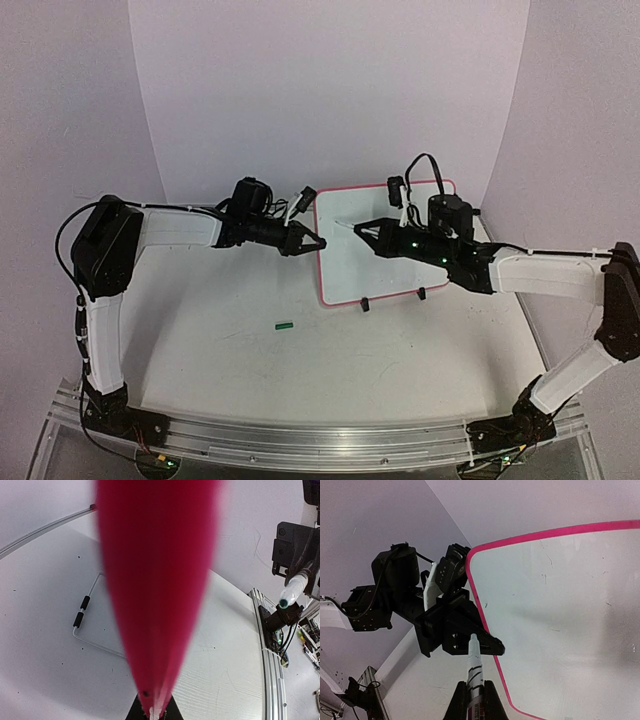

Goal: Write a sentence on the whiteboard

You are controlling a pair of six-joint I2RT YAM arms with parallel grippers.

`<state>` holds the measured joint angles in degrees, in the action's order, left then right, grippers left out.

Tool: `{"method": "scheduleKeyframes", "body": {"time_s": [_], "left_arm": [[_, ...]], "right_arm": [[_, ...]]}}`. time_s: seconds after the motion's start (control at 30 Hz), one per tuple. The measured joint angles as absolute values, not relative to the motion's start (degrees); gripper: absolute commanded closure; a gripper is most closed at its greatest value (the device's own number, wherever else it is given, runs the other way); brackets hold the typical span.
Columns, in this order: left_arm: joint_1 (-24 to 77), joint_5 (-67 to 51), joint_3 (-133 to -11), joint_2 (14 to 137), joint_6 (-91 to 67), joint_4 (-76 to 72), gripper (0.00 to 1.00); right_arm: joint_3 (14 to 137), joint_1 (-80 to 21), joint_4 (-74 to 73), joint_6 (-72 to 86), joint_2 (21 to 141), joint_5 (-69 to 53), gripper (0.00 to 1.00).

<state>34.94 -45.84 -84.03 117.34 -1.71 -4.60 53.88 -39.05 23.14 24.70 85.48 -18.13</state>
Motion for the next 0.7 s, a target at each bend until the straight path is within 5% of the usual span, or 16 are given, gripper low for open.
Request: {"method": "scheduleKeyframes", "body": {"time_s": [0.7], "left_arm": [[35.09,-45.76,-84.26,117.4,-1.44,-4.48,1.0]], "right_arm": [[64.34,-39.05,25.57,21.02,96.17,-15.86,1.0]]}}
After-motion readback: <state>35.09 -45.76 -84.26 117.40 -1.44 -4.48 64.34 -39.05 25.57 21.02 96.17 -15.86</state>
